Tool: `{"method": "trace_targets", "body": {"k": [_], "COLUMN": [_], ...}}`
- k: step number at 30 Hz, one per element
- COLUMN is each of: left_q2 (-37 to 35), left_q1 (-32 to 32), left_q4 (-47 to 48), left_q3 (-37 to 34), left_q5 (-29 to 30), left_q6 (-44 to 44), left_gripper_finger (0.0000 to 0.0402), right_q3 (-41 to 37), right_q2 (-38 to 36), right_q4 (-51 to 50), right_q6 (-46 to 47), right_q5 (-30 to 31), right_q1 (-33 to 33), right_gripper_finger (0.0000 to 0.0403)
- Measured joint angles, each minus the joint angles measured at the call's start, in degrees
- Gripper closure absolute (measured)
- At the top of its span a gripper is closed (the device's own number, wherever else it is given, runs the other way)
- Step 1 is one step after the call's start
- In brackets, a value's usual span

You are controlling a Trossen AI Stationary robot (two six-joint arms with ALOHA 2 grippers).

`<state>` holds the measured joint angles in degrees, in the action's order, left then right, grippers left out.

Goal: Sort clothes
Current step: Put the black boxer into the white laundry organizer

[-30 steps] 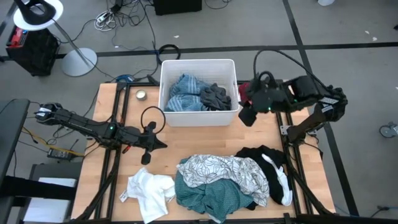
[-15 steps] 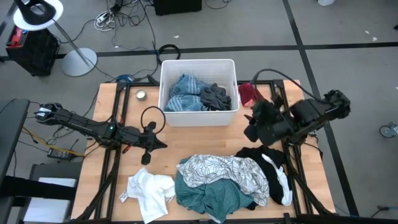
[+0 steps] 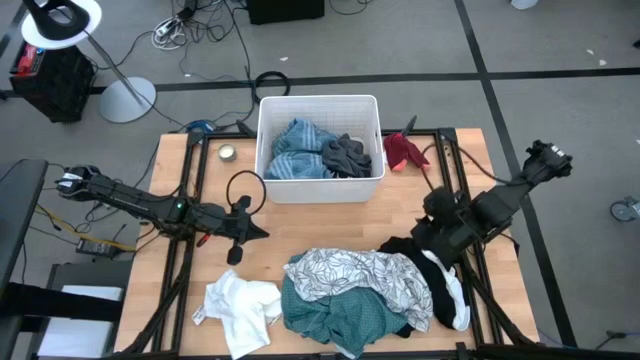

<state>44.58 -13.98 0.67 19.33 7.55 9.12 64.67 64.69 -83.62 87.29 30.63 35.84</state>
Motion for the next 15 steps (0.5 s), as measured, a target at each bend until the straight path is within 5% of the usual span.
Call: {"method": "trace_targets", "body": {"k": [6, 15], "left_q2": [0.00, 0.00], "left_q1": [-0.02, -0.01], "left_q4": [-0.02, -0.08], "left_q3": [0.00, 0.00], "left_q5": [0.00, -0.02], "left_q6": [0.14, 0.14], "left_gripper_finger": [0.0398, 0.0398], "right_q3": [-7.26, -16.90], "right_q2": [0.04, 0.04], "right_q4": [2.01, 17.67], "right_q6": [2.75, -4.67], "right_q5": [-10.40, -17.32], "right_q1": [-2.73, -7.17], "right_gripper_finger": [0.0231, 0.0231]}}
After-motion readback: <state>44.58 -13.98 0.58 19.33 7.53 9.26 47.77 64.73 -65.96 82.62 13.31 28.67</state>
